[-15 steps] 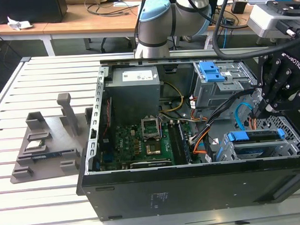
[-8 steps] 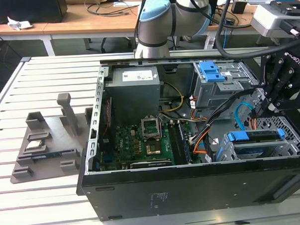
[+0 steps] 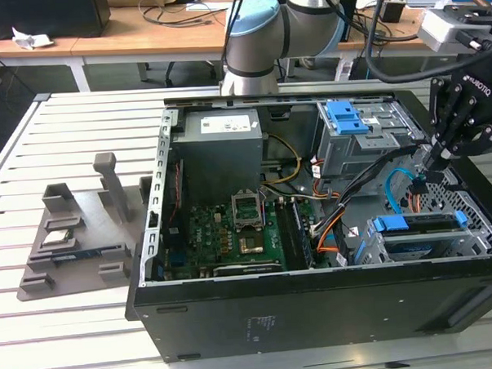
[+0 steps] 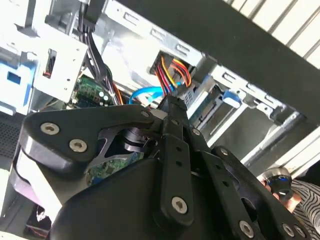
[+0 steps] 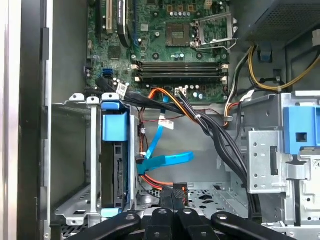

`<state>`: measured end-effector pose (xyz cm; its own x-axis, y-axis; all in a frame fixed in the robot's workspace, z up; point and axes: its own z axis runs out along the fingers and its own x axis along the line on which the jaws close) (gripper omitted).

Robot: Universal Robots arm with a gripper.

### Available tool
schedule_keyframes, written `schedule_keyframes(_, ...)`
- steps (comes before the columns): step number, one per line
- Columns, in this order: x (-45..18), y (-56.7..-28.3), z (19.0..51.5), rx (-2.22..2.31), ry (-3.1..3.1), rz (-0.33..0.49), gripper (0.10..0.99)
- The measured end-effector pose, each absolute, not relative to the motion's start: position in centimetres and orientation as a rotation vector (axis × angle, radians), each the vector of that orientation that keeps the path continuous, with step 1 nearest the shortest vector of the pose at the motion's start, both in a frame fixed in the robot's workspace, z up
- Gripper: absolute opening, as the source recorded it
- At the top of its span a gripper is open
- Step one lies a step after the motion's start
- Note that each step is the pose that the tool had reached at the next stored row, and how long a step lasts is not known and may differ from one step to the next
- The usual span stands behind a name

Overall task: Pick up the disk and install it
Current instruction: 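Insert the first disk wire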

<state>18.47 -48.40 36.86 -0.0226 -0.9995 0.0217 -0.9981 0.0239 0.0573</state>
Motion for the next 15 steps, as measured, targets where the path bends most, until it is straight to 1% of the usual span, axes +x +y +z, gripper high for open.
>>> schedule_keyframes(6, 18.7, -48.4, 36.6, 2.154, -2.205, -0.034, 0.114)
schedule_keyframes(7, 18.7, -48.4, 36.6, 2.153, -2.205, -0.034, 0.169)
schedule_keyframes(8, 18.7, -48.4, 36.6, 2.153, -2.205, -0.033, 0.294)
schedule_keyframes(9, 18.7, -48.4, 36.6, 2.153, -2.205, -0.033, 0.361)
schedule_keyframes(12, 18.7, -48.3, 36.2, 2.14, -2.193, -0.005, 0.361)
schedule_keyframes(15, 18.7, -48.3, 35.6, 2.135, -2.188, 0.005, 0.361)
